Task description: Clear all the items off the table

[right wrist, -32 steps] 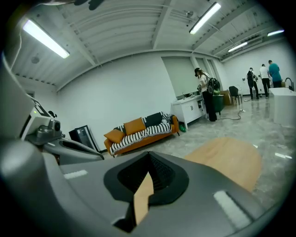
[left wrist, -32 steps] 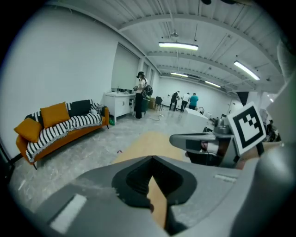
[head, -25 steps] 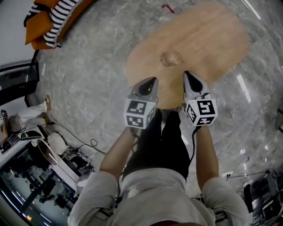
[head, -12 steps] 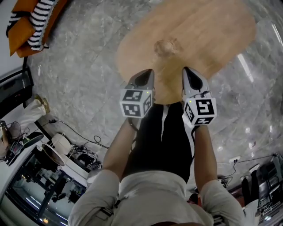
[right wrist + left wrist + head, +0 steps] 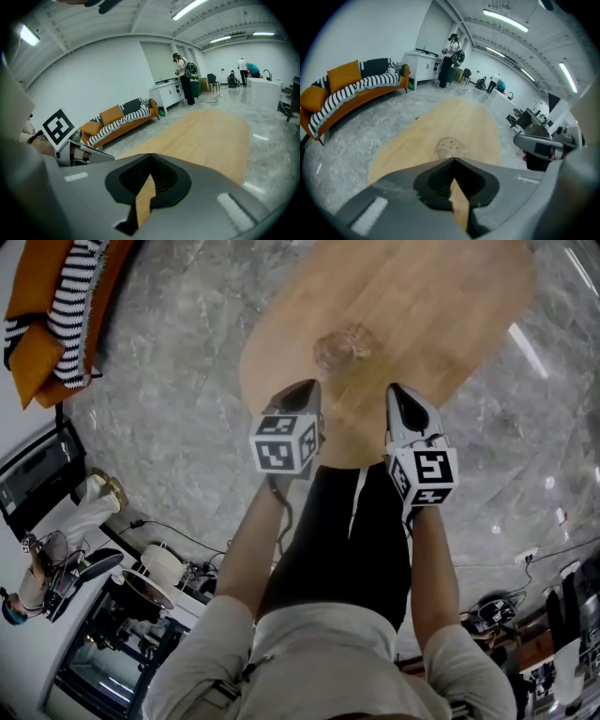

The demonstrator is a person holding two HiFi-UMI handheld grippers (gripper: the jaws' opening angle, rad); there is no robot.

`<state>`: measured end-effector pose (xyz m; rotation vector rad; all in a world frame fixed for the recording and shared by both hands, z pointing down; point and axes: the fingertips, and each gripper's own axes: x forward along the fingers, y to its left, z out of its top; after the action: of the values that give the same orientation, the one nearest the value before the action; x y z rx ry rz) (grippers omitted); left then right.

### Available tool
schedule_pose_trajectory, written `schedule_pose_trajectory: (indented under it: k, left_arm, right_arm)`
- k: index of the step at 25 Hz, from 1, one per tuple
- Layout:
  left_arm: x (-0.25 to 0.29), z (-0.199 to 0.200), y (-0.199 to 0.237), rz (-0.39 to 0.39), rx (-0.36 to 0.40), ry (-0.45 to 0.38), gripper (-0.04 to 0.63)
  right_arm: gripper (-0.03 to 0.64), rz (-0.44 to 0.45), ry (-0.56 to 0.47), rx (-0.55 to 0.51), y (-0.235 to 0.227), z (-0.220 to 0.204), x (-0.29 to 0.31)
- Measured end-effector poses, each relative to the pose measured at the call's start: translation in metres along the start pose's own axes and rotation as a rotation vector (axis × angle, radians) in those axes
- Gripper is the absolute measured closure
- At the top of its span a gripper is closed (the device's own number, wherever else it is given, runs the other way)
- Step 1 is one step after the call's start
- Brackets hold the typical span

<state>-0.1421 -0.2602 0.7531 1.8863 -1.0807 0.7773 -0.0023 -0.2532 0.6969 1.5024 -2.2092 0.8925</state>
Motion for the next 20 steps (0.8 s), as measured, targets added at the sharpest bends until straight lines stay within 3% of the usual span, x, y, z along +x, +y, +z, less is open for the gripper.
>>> schedule_pose_trajectory:
  k: [4,9,14,20]
  left_arm:
    - [0.022,0.004,0.023,0.015,-0.035,0.077,0.574]
    - [0.047,0.007,0.039,0.017,0.037,0.179,0.572]
    - [0.062,0.015,0.049,0.014,0.051,0.227,0.495]
    - [0.082,0.015,0.048,0.023,0.090,0.269,0.480]
  right_arm:
    - [0.610,-0.030,0.003,0.030,-0.006,0.002,0.010]
    - [0.611,-0.045,0.017,0.046,-0.013,-0.004,0.015]
    - [0.611,-0.072,0.028,0.065,-0.021,-0.009,0.011]
    - [0.610,-0.098,0.027,0.076,-0.034,-0.008,0.010]
